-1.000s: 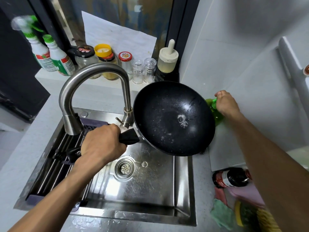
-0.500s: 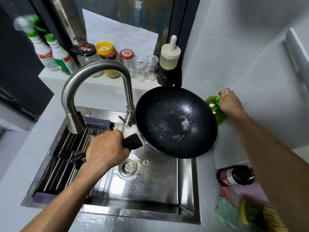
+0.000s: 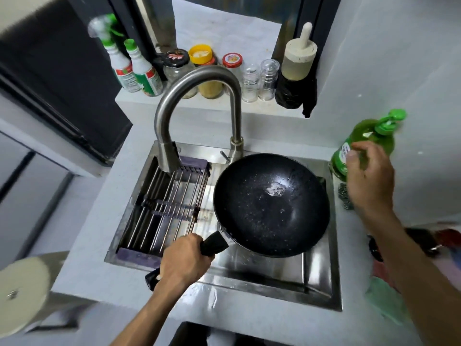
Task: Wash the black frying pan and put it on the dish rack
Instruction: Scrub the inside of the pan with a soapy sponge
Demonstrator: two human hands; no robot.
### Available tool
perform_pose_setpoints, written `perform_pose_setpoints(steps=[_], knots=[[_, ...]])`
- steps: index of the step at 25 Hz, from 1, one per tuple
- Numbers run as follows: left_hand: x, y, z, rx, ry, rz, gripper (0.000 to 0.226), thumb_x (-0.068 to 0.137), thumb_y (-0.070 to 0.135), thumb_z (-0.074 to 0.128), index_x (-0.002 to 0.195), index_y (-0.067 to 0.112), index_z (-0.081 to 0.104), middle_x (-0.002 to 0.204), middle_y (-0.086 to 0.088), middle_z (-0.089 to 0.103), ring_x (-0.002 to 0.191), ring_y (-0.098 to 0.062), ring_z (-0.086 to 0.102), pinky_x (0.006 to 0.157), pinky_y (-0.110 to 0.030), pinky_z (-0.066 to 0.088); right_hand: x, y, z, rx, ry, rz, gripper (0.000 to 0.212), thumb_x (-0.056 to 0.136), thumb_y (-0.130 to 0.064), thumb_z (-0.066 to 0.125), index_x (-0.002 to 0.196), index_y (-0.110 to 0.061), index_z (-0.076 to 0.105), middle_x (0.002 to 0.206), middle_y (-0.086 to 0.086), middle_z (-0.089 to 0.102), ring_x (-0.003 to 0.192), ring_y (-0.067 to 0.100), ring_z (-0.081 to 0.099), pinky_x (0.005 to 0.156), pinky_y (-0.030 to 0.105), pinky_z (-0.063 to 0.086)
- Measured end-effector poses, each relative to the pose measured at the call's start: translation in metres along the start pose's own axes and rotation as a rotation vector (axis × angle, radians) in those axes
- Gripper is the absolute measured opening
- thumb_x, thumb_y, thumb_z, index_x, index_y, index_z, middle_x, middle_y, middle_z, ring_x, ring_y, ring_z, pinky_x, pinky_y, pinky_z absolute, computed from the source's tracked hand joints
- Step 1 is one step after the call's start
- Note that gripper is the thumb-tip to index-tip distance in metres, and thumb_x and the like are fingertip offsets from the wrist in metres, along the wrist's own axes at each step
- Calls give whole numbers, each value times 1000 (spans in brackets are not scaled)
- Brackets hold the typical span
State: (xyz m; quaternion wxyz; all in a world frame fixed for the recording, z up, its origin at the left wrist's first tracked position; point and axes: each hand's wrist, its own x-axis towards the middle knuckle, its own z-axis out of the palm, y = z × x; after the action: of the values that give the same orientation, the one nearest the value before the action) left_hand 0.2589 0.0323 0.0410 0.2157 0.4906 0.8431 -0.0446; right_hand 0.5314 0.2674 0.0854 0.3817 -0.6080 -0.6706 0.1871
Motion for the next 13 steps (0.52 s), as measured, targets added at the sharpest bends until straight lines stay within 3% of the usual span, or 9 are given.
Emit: perform_pose_setpoints(steps=[2,4,8,11,13], knots=[[-4,-17,24,5,-21,-17,28,80,46,62,87,19,64,83,-2,71,79,-24,69,63,-31,51,-40,-33,18,145,-115,21,17,94,-18,61,108,-11,68,102,6,70,91,18,64,84,32,54],[0,-29,40,34,-44,-1,28,81,45,60,90,19,64,86,-2,71,81,-24,69,64,-31,50,-68,-78,40,343,-361,85,16,93,-15,67,109,-15,68,95,-3,71,84,10,66,82,24,56],[11,-58,66,-49,-141,-25,32,79,48,66,94,20,66,85,1,72,74,-20,68,65,-29,53,-74,-165,100,633,-801,223,62,86,-32,74,142,-24,48,133,-8,60,112,6,63,100,37,52],[18,-67,81,-97,-177,-31,34,78,47,68,100,21,66,88,1,72,79,-19,70,69,-31,57,-61,-217,137,722,-857,282,80,82,-34,76,150,-24,36,145,-2,52,128,16,55,107,36,44],[25,-67,84,-127,-201,-27,29,81,43,68,97,19,67,88,1,72,78,-18,70,68,-28,56,-57,-238,149,749,-835,298,60,91,-27,70,144,-18,45,136,1,60,125,15,58,104,33,44]])
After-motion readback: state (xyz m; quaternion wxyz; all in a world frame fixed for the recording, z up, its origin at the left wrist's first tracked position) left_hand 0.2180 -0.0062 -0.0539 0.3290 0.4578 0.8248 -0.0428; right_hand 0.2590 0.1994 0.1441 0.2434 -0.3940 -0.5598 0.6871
